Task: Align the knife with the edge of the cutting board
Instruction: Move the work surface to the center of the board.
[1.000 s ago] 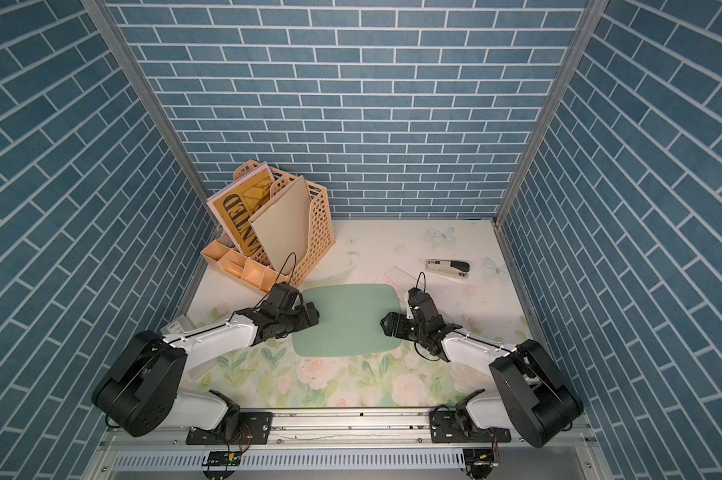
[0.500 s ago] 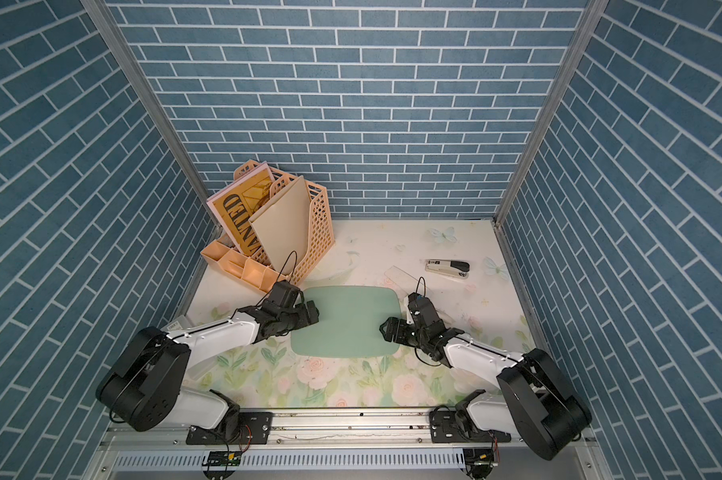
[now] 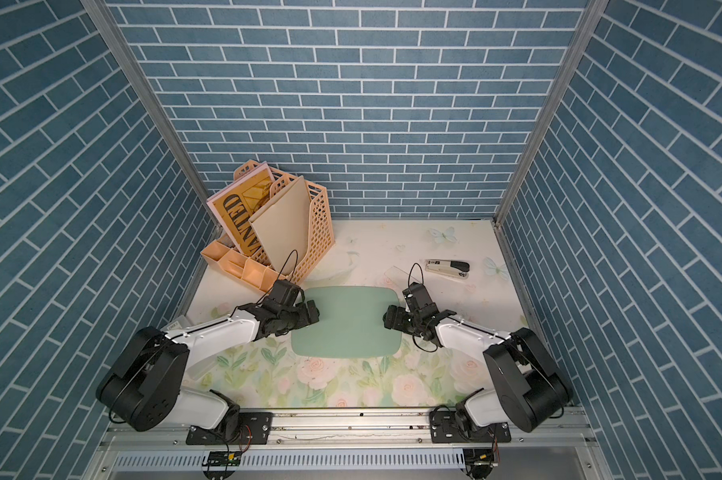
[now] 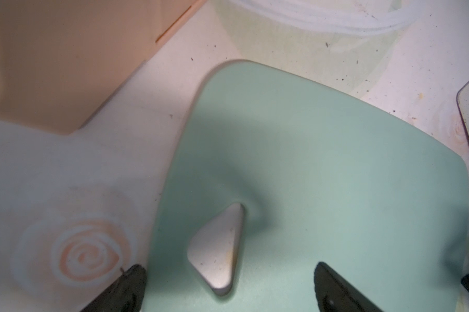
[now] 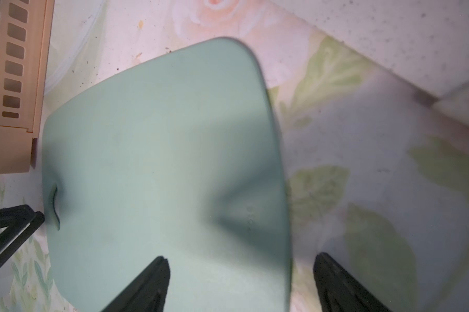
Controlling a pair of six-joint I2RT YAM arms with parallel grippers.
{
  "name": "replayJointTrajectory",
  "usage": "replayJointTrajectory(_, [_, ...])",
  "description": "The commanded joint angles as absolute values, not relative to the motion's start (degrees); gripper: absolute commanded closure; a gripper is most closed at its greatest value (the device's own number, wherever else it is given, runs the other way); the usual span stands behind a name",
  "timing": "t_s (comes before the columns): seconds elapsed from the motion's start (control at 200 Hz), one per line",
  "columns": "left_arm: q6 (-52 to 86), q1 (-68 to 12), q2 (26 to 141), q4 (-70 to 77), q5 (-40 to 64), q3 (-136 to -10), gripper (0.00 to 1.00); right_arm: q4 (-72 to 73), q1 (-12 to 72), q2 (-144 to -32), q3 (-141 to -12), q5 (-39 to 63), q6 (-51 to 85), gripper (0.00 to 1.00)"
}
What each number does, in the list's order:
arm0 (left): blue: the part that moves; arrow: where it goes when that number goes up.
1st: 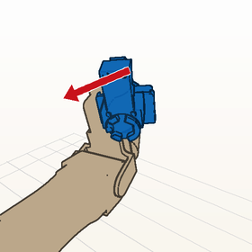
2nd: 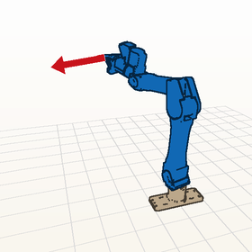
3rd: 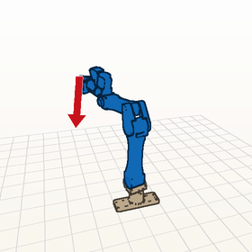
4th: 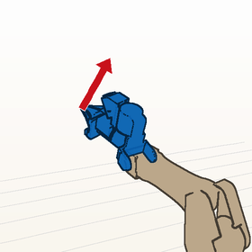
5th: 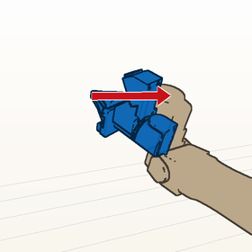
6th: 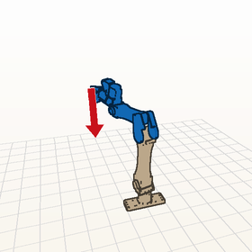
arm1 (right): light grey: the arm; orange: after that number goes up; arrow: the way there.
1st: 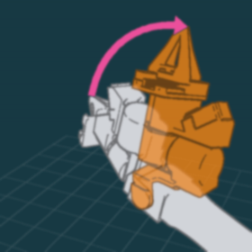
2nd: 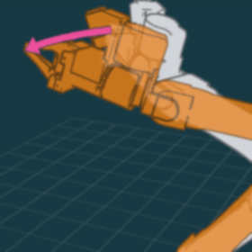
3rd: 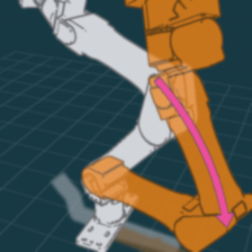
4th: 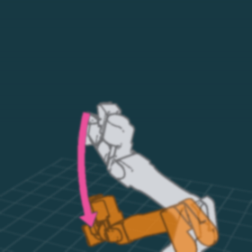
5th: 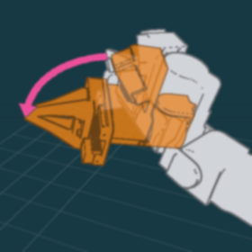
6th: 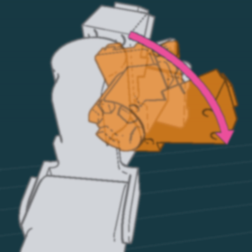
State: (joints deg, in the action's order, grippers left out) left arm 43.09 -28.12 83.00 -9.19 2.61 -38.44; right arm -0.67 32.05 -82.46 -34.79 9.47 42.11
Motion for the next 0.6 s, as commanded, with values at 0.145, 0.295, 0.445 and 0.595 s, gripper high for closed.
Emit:
replayJointTrajectory(0.145, [43.1, -27.9, 83.1, -9.1, 3.6, -37.2, 0.0, 0.2, 31.5, -86.5, -37.0, 15.2, 41.9, 0.13])
replayJointTrajectory(0.295, [43.5, -27.9, 82.6, -7.9, 5.3, -36.5, 0.0, -0.4, 31.4, -86.8, -36.9, 16.2, 41.4, 0.13])
replayJointTrajectory(0.445, [43.6, -27.9, 82.7, -7.0, 6.3, -36.0, 0.0, 1.1, 31.5, -85.8, -35.2, 18.6, 42.2, 0.13])
replayJointTrajectory(0.595, [43.6, -27.9, 82.5, -6.7, 6.9, -35.9, 0.01, 1.1, 31.6, -84.2, -33.9, 19.6, 42.7, 0.13])
